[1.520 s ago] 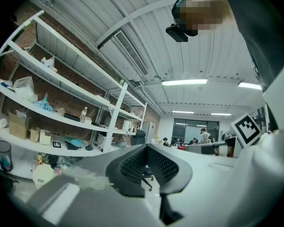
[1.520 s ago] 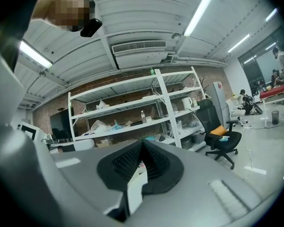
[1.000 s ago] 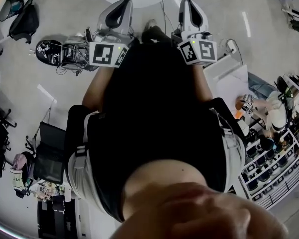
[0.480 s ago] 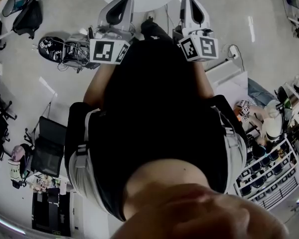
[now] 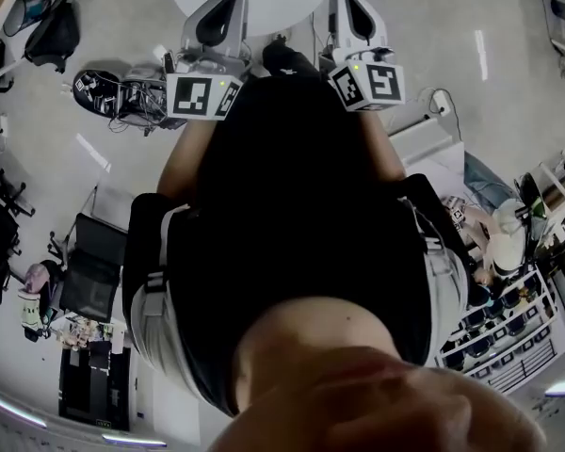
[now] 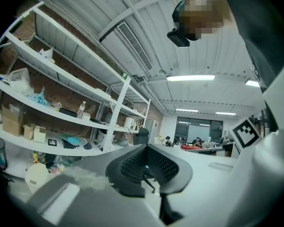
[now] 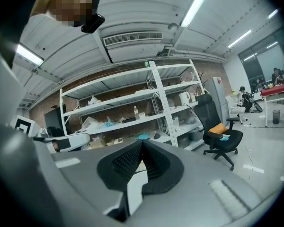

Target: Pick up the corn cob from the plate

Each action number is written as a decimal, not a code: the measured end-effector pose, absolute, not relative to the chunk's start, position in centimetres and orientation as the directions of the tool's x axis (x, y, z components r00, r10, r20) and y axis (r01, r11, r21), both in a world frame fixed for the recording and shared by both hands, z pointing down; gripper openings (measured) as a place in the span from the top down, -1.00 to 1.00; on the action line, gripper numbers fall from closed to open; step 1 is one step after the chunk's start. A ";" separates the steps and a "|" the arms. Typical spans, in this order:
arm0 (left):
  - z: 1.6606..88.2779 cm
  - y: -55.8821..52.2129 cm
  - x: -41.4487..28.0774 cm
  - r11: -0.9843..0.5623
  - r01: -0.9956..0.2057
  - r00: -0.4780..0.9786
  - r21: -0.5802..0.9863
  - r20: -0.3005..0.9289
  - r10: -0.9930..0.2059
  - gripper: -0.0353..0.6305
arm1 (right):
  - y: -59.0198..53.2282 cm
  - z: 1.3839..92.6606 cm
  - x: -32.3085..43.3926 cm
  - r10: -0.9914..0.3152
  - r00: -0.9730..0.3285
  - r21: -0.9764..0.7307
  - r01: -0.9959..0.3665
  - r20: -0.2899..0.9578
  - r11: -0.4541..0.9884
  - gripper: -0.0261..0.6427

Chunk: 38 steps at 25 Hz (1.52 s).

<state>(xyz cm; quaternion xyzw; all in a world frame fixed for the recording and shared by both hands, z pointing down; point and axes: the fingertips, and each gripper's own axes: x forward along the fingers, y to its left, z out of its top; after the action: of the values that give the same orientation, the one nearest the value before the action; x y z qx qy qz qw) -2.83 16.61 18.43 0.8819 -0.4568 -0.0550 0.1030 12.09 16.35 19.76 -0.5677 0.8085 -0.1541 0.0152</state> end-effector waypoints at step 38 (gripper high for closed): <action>25.2 8.3 0.9 -0.496 -0.821 0.542 0.283 0.117 -0.832 0.88 | 8.0 30.4 12.9 -0.831 -0.439 -0.286 -0.891 0.341 0.353 0.90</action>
<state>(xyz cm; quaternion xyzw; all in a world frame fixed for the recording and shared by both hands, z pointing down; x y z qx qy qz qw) 0.94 8.28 25.20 0.8646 -0.4781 -0.0172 0.1539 12.93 7.97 30.43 -0.5250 0.8198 -0.2184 -0.0684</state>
